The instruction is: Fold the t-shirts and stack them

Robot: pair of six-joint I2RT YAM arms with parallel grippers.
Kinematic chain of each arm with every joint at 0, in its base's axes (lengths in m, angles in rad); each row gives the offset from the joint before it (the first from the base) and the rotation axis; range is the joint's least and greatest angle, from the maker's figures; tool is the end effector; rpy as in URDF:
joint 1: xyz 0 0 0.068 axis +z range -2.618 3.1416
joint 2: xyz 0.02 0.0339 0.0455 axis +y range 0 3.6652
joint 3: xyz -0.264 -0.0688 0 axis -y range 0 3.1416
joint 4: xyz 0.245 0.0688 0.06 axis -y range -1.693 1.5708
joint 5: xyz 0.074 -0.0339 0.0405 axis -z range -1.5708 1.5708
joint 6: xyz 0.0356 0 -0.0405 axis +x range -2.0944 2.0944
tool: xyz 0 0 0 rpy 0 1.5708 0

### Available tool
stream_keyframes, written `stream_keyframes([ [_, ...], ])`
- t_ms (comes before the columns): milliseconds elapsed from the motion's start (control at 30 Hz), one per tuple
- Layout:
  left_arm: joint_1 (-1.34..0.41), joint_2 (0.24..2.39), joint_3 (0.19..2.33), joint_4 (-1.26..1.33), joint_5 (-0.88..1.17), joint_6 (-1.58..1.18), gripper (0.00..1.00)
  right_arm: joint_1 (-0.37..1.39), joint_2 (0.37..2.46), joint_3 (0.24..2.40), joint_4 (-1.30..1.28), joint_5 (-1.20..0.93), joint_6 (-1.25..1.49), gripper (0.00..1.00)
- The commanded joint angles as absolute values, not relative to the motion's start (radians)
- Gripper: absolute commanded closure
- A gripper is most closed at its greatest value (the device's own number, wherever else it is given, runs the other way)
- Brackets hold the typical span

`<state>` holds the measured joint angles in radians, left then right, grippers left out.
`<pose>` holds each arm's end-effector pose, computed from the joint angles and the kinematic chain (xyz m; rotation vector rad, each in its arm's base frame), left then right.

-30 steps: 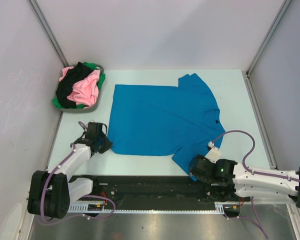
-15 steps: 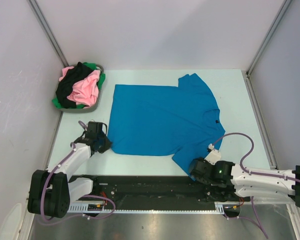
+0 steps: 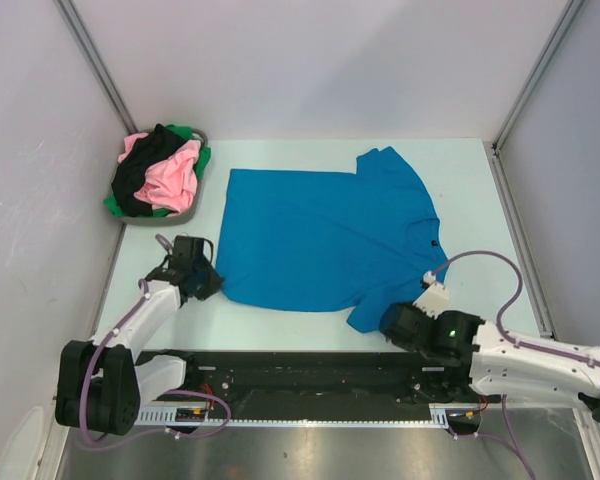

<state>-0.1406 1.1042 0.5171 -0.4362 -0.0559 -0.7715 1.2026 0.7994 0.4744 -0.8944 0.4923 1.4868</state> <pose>0.1938 -0.0254 0.1700 -0.8306 2.4789 -0.2577 0.0602 0.1092 0.1825 0.4776 2.5289 0.3000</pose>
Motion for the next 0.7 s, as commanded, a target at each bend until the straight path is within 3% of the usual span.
stream_keyframes([
  [0, -0.129, 1.109, 0.655, -0.469, -0.06, -0.738, 1.0, 1.057, 0.732, 0.667, -0.977, 0.634, 1.287, 1.0],
  [133, -0.123, 1.166, 0.736, -0.485, -0.072, -0.718, 1.0, 0.838, 0.724, 0.741, -0.928, 0.6, 1.044, 1.0],
  [400, -0.098, 1.341, 0.876, -0.485, -0.069, -0.701, 1.0, 0.378, 0.862, 0.773, -0.596, 0.258, 0.694, 1.0],
  [667, -0.089, 1.517, 1.009, -0.483, -0.067, -0.713, 1.0, 0.299, 1.12, 0.931, -0.385, 0.111, 0.631, 1.0],
])
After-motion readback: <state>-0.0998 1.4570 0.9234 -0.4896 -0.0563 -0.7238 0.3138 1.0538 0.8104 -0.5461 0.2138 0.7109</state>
